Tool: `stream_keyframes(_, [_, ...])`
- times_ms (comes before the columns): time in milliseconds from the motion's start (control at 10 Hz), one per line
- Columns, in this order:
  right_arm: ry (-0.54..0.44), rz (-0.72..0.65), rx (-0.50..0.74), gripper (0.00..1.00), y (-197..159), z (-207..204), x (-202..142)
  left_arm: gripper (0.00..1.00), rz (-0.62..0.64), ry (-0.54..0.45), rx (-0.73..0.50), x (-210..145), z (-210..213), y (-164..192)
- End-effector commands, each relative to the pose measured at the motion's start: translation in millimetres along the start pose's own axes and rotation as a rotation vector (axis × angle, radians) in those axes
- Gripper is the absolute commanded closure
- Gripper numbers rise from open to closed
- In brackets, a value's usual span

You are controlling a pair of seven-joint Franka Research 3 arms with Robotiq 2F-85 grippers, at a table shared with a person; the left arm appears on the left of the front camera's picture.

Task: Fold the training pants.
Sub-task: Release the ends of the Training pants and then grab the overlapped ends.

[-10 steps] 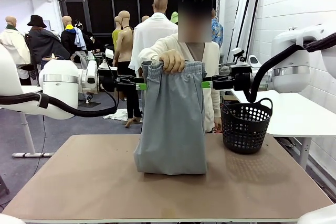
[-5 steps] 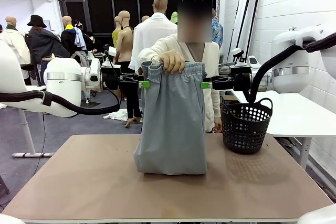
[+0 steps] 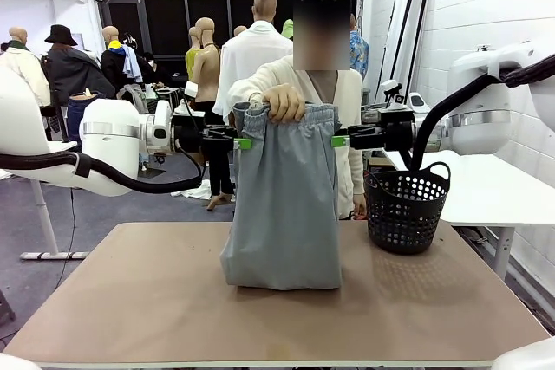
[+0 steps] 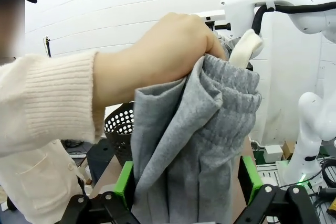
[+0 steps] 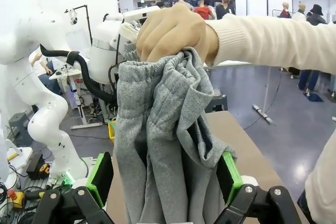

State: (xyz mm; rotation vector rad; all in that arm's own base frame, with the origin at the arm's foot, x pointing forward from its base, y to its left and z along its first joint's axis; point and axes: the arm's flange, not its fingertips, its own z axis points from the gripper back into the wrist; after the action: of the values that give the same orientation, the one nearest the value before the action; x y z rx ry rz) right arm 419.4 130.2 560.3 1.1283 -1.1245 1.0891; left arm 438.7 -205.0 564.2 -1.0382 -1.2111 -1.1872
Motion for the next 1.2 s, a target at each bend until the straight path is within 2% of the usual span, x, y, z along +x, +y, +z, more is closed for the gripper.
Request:
stream_keyframes(0, [-0.024, 0.015, 0.004, 0.0, 4, -7, -7, 0.0, 0.004, -0.012, -0.024, 3, -8, 4])
stream_keyframes(200, [-0.006, 0.076, -0.073, 0.0, 2, -4, -13, 0.0, 0.006, -0.012, -0.03, 4, -11, 5])
stream_keyframes(700, [-0.016, 0.108, -0.12, 0.0, -5, -2, -20, 0.0, 0.003, -0.008, -0.041, 6, -15, 7])
stream_keyframes(1100, [-0.046, 0.048, -0.069, 0.0, -9, -11, -25, 0.0, 0.005, -0.001, -0.053, 5, -18, 13])
